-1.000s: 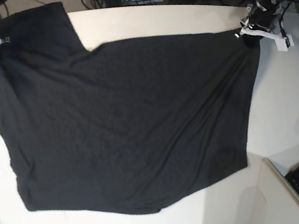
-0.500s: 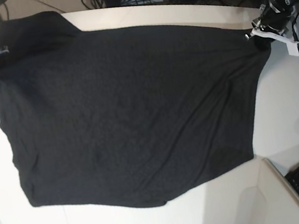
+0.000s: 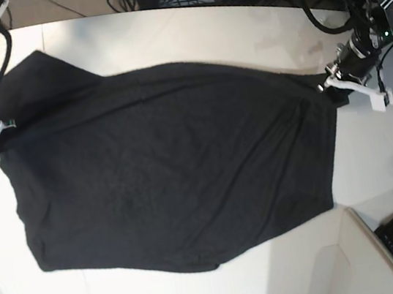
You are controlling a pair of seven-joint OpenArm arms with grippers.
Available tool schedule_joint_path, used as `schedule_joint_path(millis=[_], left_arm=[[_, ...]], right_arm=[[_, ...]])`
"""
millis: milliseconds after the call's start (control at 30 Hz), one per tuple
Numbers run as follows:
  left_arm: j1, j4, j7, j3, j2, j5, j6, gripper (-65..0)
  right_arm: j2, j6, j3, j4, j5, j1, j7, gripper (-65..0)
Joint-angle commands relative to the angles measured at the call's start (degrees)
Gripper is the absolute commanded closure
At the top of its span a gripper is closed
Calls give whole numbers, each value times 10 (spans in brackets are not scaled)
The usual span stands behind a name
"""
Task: Layout the t-shirt on the table in an organized manner, then fold the t-shirt properly
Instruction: 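Release the shirt and lift both grippers away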
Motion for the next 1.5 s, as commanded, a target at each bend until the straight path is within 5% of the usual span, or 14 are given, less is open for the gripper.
schedule_joint_path(millis=[0,367,667,1000,1433,1467], left_arm=[[-16,1,-9,-2,-8,-8,-1,0],[-115,-97,-9,-3,-6,-8,36,0],[-154,-137,-9,-4,-5,-12,37,0],[-178,-184,-14,-4,-4,-10,37,0],[-176,-184,-14,-5,-7,-10,37,0],[-174,-182,-14,-5,-7,-11,37,-8]], right_arm=[[11,1,2,0,-19,23,13,0],[15,1,2,-136,-119,130,69,0],[26,1,4,-223,-119,188,97,0],[31,1,5,-299,-118,205,191,0],[31,1,10,-268,-116,180,191,0],[31,1,11,-243,-116,166,191,-84]])
